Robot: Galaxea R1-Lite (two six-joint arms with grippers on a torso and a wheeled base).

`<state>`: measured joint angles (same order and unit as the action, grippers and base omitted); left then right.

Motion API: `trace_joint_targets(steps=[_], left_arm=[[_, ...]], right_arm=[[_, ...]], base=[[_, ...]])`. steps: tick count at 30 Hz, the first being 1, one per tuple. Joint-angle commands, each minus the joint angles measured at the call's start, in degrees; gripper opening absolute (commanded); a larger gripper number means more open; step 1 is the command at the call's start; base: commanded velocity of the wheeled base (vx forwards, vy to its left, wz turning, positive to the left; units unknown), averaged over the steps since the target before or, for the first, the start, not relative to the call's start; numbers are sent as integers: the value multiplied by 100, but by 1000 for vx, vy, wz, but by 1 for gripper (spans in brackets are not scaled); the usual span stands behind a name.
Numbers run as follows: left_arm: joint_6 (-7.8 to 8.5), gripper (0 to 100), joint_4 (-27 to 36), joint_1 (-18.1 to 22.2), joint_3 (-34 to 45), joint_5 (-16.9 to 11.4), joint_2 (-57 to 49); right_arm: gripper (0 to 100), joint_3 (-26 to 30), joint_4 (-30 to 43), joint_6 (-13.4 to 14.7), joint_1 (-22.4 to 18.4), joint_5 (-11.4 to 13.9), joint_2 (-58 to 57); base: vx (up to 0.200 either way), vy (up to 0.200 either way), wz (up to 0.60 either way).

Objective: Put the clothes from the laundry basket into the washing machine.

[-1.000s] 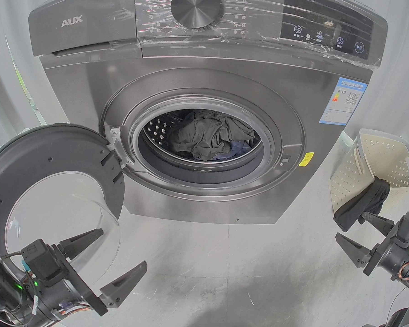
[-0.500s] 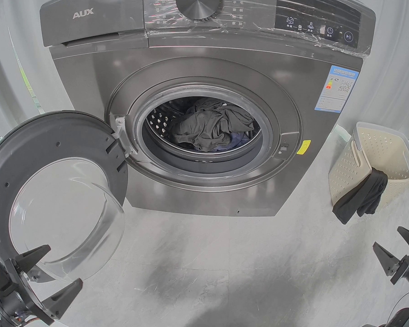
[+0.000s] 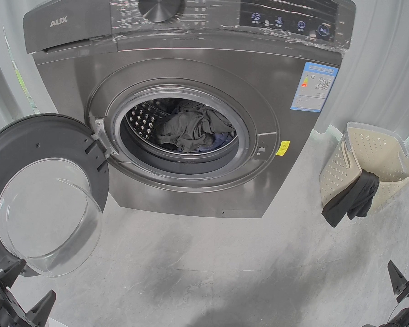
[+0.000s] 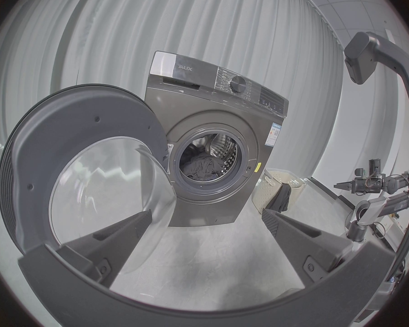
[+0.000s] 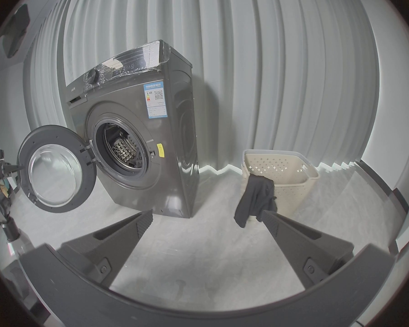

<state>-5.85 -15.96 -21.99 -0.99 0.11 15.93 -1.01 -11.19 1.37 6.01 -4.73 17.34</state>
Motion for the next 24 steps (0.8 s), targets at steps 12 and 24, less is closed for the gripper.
trace_joint_targets(steps=[12,24], left_arm=[[471,100,1183,1751,99,-310,-1092],[568,100,1561,2296,-16,-864,-1444]], right_arm=[[100,92,1119,-66,-575,429,-1734],[100,92,1119,-101,-575,447,-1734]], base=[[0,-50,0],[0,-200,0]])
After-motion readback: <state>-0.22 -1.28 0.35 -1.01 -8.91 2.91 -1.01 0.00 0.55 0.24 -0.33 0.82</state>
